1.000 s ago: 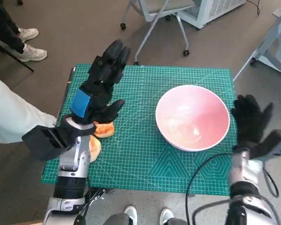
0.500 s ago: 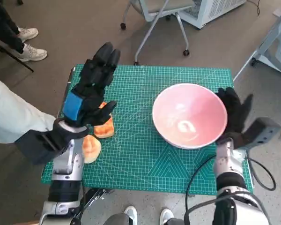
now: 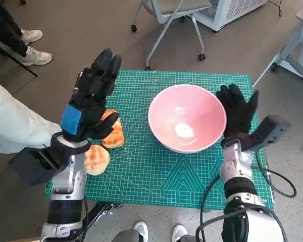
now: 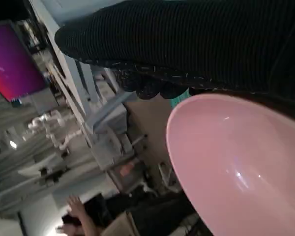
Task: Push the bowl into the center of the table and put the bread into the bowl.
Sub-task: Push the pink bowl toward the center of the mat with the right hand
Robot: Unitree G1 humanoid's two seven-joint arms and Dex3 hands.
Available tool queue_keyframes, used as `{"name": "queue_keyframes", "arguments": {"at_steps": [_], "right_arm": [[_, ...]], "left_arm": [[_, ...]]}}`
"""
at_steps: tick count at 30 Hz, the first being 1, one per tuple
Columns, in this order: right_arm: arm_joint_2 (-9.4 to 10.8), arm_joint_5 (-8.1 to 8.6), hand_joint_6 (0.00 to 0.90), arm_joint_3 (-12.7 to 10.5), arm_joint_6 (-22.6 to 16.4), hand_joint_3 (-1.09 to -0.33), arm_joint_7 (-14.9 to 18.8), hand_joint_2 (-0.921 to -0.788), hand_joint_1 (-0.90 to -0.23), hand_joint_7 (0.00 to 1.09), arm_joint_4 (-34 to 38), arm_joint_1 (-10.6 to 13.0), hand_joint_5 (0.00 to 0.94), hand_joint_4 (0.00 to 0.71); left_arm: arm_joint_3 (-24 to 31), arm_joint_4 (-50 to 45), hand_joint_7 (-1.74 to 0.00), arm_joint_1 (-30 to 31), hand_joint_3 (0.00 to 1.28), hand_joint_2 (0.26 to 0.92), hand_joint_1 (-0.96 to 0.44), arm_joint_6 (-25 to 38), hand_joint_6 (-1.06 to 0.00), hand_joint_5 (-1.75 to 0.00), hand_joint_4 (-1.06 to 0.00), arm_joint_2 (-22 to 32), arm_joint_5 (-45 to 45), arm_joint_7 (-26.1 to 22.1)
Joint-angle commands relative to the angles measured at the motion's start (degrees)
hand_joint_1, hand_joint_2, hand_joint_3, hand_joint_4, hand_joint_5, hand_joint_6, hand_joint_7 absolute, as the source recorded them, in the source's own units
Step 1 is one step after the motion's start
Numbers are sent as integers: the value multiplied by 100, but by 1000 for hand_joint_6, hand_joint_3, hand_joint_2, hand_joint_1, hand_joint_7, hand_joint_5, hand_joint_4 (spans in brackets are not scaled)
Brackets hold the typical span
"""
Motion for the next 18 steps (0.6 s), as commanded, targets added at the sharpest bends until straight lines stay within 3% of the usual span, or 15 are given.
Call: {"name": "queue_keyframes", "arguments": {"at_steps": [1, 11, 18], "right_arm": [[158, 55, 139, -41, 155, -854, 10, -921, -556, 241, 110, -75, 2, 109], [256, 15, 167, -27, 217, -846, -29, -921, -552, 235, 145, -193, 10, 127], [105, -80, 187, 49, 154, -853, 10, -921, -552, 231, 104, -168, 13, 139]], "left_arm": [[56, -96, -268, 85, 418, 921, -604, 2, 1, -8, -36, 48, 22, 62], [64, -66, -264, 112, 415, 921, -597, -69, 0, -6, -37, 36, 93, 140], [49, -72, -272, 126, 414, 921, -597, -60, 0, -6, -37, 38, 127, 177]]}}
